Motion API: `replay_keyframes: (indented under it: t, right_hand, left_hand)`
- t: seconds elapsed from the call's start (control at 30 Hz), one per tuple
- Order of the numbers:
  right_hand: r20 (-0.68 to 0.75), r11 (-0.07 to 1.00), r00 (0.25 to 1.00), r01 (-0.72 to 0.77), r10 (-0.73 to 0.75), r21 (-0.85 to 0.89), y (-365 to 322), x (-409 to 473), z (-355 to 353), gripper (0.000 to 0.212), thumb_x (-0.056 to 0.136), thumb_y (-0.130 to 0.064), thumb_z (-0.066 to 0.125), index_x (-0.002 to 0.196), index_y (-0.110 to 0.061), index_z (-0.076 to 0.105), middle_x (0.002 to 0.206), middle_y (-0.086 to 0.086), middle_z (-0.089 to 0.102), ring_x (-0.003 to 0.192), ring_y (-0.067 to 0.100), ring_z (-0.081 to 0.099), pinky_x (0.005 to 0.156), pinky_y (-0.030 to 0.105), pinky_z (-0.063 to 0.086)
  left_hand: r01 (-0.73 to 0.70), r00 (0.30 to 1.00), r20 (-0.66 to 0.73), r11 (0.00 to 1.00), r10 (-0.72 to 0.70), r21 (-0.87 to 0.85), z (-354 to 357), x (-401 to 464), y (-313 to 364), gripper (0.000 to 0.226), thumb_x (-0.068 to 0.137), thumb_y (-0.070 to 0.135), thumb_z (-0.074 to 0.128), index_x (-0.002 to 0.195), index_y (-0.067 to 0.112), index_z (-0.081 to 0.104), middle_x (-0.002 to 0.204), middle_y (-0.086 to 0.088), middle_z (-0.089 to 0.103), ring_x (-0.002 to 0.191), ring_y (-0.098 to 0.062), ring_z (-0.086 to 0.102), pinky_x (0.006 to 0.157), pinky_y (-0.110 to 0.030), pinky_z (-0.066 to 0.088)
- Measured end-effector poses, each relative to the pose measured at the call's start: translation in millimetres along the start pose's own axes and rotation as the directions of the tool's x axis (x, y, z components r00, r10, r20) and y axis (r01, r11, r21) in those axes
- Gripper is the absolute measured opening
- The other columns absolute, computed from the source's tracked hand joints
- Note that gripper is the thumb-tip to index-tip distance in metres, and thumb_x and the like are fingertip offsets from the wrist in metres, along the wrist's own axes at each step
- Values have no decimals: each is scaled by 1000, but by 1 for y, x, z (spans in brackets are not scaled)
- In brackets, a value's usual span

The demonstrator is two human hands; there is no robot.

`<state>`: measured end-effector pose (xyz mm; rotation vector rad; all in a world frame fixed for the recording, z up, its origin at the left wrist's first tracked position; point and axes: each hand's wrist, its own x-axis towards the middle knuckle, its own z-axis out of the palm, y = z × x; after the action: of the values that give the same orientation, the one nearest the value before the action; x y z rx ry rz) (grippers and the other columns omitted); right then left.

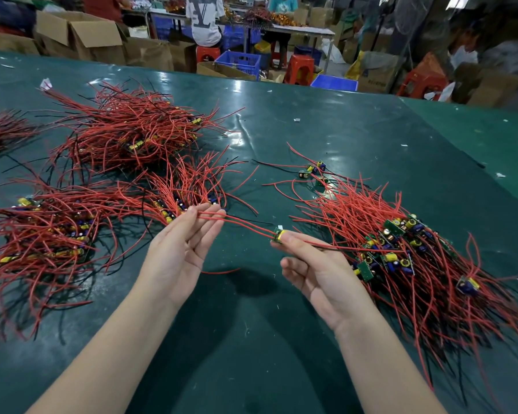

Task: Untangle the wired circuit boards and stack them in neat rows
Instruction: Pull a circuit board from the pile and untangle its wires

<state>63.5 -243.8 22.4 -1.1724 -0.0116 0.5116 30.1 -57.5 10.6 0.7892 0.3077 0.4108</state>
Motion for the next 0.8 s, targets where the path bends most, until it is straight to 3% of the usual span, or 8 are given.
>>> replay_keyframes:
  t: [0.1, 0.2, 0.23, 0.27, 0.37, 0.47, 0.67, 0.8]
  right_hand:
    - [1, 1000, 1000, 9, -9, -9, 1, 0, -1, 27, 52, -31, 80, 77, -21, 80, 88, 8, 76, 53, 6, 63, 55, 16, 52]
    - [1, 1000, 1000, 13, -13, -24, 1, 0, -1, 30, 50, -33, 81, 77, -21, 80, 87, 8, 76, 54, 5, 62, 56, 17, 52]
    - [-3, 1000, 1000, 11, -11, -20, 1, 0, -1, 30, 49, -34, 81, 76, -21, 79, 87, 8, 76, 53, 5, 62, 55, 17, 52]
    - [-7, 1000, 1000, 10, -10, -17, 0, 0, -2, 30, 49, -35, 82, 76, -22, 79, 87, 8, 76, 53, 5, 62, 55, 16, 52]
    - [-16, 1000, 1000, 3, -3, -1, -2, 1, -4, 29, 48, -35, 82, 75, -24, 79, 88, 7, 76, 53, 5, 62, 55, 16, 52]
    - [-26, 1000, 1000, -1, 1, 4, -2, 1, -5, 27, 49, -34, 82, 75, -25, 79, 88, 7, 76, 54, 5, 63, 55, 17, 53]
    - [-37, 1000, 999, -22, 22, -2, -1, 4, -6, 18, 57, -29, 79, 73, -21, 79, 87, 8, 76, 54, 6, 63, 54, 17, 52]
    - [-3, 999, 999, -32, 32, -1, 2, 5, -4, 28, 50, -33, 82, 75, -22, 80, 87, 7, 76, 55, 6, 64, 54, 17, 52]
  left_hand:
    - [-88, 996, -12, 982, 91, 167, -2, -1, -5, 23, 101, 9, 44, 93, 1, 65, 82, -7, 75, 80, -14, 73, 69, -17, 56]
    - [-385, 904, 74, 725, 422, 571, -8, -1, -11, 21, 100, 8, 48, 93, 10, 68, 83, -8, 73, 81, -18, 73, 74, -23, 57]
    - [-439, 871, 130, 629, 474, 642, -10, 0, -11, 21, 99, 8, 49, 93, 13, 68, 83, -7, 73, 80, -18, 73, 75, -24, 57]
    - [-438, 872, 137, 625, 469, 646, -10, 1, -11, 21, 99, 8, 50, 93, 14, 69, 82, -6, 73, 80, -18, 73, 74, -24, 57]
    - [-241, 967, 31, 872, 252, 427, -8, 1, -5, 21, 99, 8, 49, 90, 4, 68, 79, -8, 75, 79, -20, 73, 71, -23, 58]
    - [-30, 999, -4, 983, 32, 183, -5, 2, -1, 24, 99, 13, 48, 91, 1, 67, 85, -10, 75, 82, -17, 73, 69, -20, 56]
    - [265, 964, 6, 952, -267, -150, -4, 2, 9, 33, 92, 13, 52, 74, 2, 78, 95, -12, 75, 89, -21, 73, 66, -24, 58]
    - [320, 946, 43, 911, -320, -261, -6, 1, 13, 23, 81, 13, 59, 74, 2, 77, 95, -9, 75, 92, -21, 73, 66, -27, 59]
